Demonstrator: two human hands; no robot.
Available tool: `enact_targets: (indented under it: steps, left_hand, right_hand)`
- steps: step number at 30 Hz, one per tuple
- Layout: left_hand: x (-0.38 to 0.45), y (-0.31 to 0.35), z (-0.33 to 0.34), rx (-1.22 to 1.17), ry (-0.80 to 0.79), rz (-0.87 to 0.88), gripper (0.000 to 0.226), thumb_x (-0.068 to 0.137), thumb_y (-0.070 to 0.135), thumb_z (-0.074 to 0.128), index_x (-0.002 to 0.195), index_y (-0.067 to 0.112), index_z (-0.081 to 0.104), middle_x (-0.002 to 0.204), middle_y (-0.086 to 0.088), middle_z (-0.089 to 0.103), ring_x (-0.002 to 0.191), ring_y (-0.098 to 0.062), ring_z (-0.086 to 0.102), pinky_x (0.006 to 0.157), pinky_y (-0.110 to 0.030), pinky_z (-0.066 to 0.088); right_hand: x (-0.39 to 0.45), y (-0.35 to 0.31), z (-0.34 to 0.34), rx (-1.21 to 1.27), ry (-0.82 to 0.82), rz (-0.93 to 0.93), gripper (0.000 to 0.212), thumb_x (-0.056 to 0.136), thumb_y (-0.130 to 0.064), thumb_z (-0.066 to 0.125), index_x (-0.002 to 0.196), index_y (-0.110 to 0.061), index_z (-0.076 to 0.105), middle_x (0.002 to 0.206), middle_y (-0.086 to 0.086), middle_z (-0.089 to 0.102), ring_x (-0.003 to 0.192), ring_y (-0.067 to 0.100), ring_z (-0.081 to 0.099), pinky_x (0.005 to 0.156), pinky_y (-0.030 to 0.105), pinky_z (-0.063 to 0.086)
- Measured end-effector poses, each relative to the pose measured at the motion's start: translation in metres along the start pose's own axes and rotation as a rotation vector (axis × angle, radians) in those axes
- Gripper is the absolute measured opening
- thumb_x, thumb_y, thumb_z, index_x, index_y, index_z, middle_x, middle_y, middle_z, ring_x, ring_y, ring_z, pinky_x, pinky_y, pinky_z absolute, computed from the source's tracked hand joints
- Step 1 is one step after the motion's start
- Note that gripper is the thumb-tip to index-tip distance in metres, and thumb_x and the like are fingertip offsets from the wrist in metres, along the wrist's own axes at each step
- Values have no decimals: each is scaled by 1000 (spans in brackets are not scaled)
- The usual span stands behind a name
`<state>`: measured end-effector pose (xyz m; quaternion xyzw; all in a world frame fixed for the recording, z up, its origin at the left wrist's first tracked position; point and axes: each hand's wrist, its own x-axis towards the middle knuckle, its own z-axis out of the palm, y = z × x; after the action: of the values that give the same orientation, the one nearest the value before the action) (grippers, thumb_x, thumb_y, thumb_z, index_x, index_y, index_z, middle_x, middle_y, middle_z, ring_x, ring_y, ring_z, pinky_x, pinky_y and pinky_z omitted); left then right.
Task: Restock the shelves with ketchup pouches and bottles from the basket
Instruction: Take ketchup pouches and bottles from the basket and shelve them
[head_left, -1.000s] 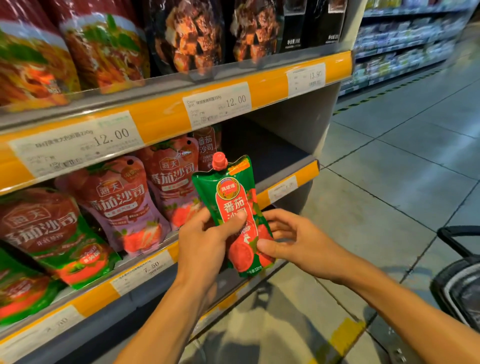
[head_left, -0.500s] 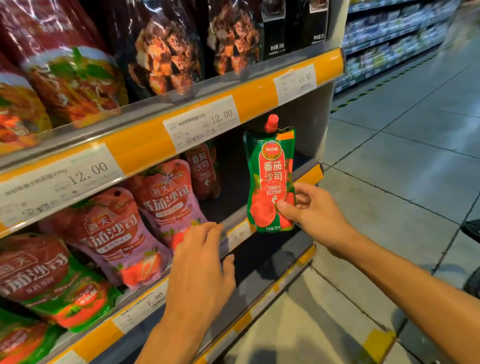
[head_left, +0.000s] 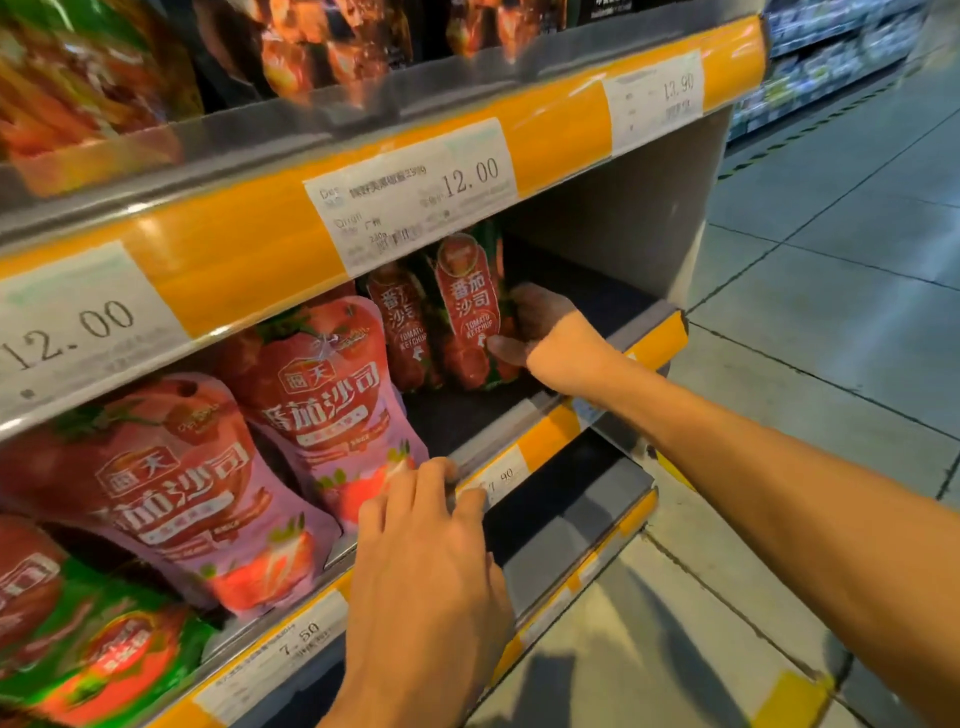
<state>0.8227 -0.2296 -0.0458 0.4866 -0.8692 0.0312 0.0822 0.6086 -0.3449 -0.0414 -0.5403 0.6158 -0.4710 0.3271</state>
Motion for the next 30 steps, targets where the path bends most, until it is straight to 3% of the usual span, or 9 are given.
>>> enact_targets:
  steps: [6, 10, 15, 21, 26, 30]
  left_hand:
    - [-1, -1, 5, 5, 10, 16, 44, 53, 29, 81, 96, 19, 76, 110, -5, 61, 97, -29, 59, 73, -42, 47]
    - [-1, 2, 2, 10, -13, 15, 47, 52, 31, 78, 98, 18, 74, 109, -7, 62, 96, -32, 60, 73, -45, 51]
    - [0, 5, -2, -10, -58, -10, 62, 57, 33, 81, 116, 18, 69, 115, -4, 62, 104, -28, 58, 83, -43, 49]
    - [1, 6, -2, -38, -23, -2, 72, 49, 28, 85, 117, 13, 68, 103, -5, 64, 91, -27, 62, 73, -43, 52]
    - [0, 7, -2, -29, -6, -15, 74, 58, 29, 80, 127, 10, 63, 109, -4, 62, 99, -28, 60, 80, -43, 52]
    - [0, 12, -3, -77, 3, -72, 72, 81, 43, 60, 146, 25, 34, 132, 6, 41, 121, -18, 37, 102, -35, 34]
  right_hand:
    - [17, -6, 4, -199, -70, -13, 62, 92, -14, 71, 146, -5, 42, 142, 15, 56, 132, 27, 53, 111, 43, 44]
    - [27, -11, 9, -304, -63, -51, 57, 94, -22, 68, 146, -13, 45, 142, 8, 57, 132, 24, 53, 107, 31, 43]
    - [41, -13, 16, -310, -88, -57, 58, 95, -24, 67, 148, -17, 44, 143, 5, 57, 133, 23, 52, 111, 36, 42]
    - [54, -13, 22, -285, -126, -58, 61, 96, -25, 66, 151, -19, 40, 144, 3, 55, 135, 21, 50, 111, 36, 41]
    - [52, -11, 22, -263, -74, -41, 66, 93, -28, 70, 151, -16, 39, 145, 5, 54, 134, 23, 50, 108, 32, 41]
    - [34, -12, 11, -285, 50, -20, 63, 89, -31, 75, 143, -16, 47, 133, 6, 62, 122, 24, 59, 92, 26, 44]
